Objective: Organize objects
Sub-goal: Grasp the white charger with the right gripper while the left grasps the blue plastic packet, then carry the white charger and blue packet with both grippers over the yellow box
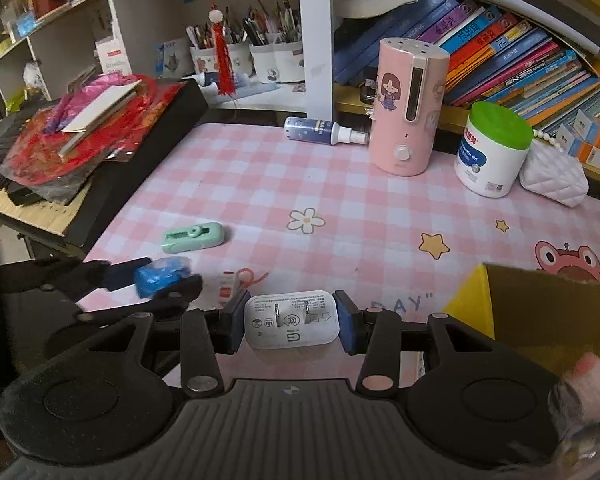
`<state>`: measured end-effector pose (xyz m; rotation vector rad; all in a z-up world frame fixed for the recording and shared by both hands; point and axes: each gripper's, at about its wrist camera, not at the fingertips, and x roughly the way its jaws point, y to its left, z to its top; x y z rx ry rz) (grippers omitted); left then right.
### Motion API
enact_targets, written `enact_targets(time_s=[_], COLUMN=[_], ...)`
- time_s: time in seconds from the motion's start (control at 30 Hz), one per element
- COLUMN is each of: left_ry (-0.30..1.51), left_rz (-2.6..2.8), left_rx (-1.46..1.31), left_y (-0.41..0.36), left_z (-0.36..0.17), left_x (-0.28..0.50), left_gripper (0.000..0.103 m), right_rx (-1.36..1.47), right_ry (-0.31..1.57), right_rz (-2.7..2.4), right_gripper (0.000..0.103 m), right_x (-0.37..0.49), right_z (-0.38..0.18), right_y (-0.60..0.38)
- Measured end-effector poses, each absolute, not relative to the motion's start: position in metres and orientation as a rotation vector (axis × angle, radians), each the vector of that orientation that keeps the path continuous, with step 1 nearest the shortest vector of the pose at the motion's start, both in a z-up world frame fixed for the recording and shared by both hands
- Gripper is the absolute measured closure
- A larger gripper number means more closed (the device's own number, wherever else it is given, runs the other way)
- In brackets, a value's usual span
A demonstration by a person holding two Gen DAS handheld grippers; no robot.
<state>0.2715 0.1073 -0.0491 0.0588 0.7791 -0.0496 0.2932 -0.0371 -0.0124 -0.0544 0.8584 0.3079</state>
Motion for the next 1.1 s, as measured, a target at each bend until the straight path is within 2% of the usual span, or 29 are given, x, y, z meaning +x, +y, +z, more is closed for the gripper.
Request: enact_targets(time_s=[0.33,0.7,1.1], left_ry=[0.784,0.786,0.771], left_rz=[-0.059,-0.03,-0.092], left_rx=[-0.004,-0.053,-0.052], left_y=[0.134,0.153,0.155], left_z=[-0.028,-0.018,-0.013], left_x=[0.186,0.103,0.019], left_gripper=[0.065,0.065,0.065], right_rx=[-0.092,-0.069,-0.049], right_ry=[0.802,0.87,0.842], right_rz=[0.328,0.307,0.275], right_gripper=[0.061,0.061,0.061], right_x=[0.232,0.143,0.054], right_z=[0.0,-0.015,-0.008], right_y=[-0.038,-0.042,-0.04])
